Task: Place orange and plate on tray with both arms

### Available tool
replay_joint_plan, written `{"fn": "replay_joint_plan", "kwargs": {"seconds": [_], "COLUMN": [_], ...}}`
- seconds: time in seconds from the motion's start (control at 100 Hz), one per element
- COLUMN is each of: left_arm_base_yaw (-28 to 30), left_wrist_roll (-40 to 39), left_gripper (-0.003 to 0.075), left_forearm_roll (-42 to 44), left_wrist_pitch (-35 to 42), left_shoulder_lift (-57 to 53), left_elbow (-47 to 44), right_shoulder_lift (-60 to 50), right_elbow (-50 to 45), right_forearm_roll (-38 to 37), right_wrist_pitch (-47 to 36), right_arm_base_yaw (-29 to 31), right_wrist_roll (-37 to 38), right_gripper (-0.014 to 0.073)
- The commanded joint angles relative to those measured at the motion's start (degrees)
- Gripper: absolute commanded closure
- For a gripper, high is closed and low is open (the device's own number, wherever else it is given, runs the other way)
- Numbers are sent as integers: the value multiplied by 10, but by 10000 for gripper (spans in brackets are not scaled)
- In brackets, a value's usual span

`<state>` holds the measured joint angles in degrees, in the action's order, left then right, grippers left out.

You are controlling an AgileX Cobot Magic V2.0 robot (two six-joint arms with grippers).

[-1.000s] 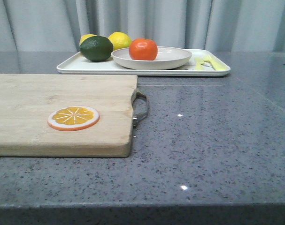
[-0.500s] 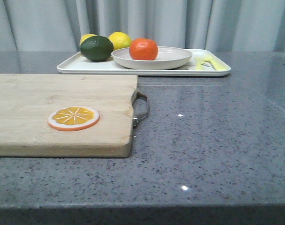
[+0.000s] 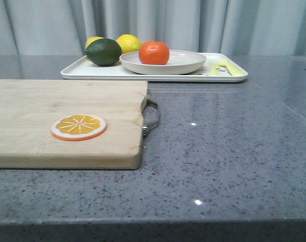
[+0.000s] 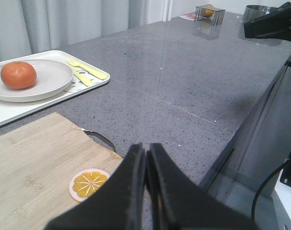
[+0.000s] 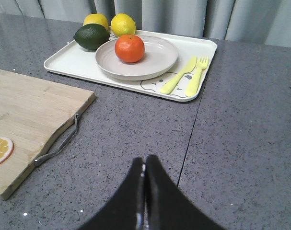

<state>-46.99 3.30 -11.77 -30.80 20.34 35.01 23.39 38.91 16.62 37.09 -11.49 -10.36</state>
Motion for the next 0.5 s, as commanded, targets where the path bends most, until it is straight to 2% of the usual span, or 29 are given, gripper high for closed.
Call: {"fn": "replay_joint_plan", "kwargs": {"seconds": [0.0, 0.37, 0.49], "left_arm_base_yaw": [2, 2, 17], "left_wrist_roll": [0, 0, 0], "left_gripper": [740, 741, 740], "left_forearm_roll": [-8, -7, 13], "left_wrist_pitch": [40, 46, 126], "left_shoulder_lift": [5, 10, 10], "left_elbow": [14, 5, -23], "right_shoulder_lift": [3, 3, 3], "right_elbow": [14, 14, 14], "right_forearm_roll": [1, 1, 1], "right_wrist_pitch": [-40, -40, -40], "right_arm_base_yaw": [0, 0, 0], "right_wrist_roll": [-8, -8, -8], "right_gripper": [659, 659, 659]}}
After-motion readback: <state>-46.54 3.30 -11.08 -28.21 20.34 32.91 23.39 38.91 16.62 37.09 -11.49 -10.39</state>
